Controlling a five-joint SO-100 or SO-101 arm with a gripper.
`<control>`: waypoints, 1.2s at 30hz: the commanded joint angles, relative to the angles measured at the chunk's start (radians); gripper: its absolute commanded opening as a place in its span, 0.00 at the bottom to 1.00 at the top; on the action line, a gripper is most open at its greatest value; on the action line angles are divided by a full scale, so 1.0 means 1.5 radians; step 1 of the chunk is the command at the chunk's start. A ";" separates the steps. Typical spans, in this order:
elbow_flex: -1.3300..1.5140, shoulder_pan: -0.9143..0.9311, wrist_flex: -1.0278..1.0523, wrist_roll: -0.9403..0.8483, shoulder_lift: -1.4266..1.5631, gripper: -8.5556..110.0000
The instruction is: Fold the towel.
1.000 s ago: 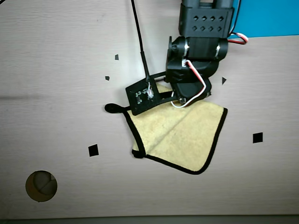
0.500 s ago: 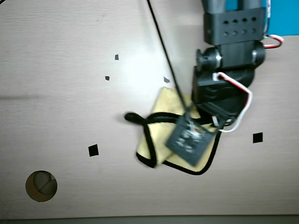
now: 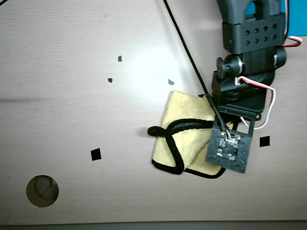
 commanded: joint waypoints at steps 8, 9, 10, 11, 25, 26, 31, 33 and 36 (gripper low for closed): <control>-0.055 0.012 0.028 -0.025 0.031 0.15; -0.067 0.007 0.039 -0.037 0.028 0.15; -0.079 0.002 0.049 -0.048 0.025 0.15; -0.089 -0.003 0.060 -0.061 0.021 0.16; -0.194 -0.018 0.149 -0.087 0.018 0.18; -0.192 -0.018 0.149 -0.080 0.018 0.18; -0.178 -0.003 0.149 0.000 0.021 0.17; -0.188 0.012 0.162 0.077 0.026 0.16; -0.199 0.041 0.211 0.220 0.041 0.15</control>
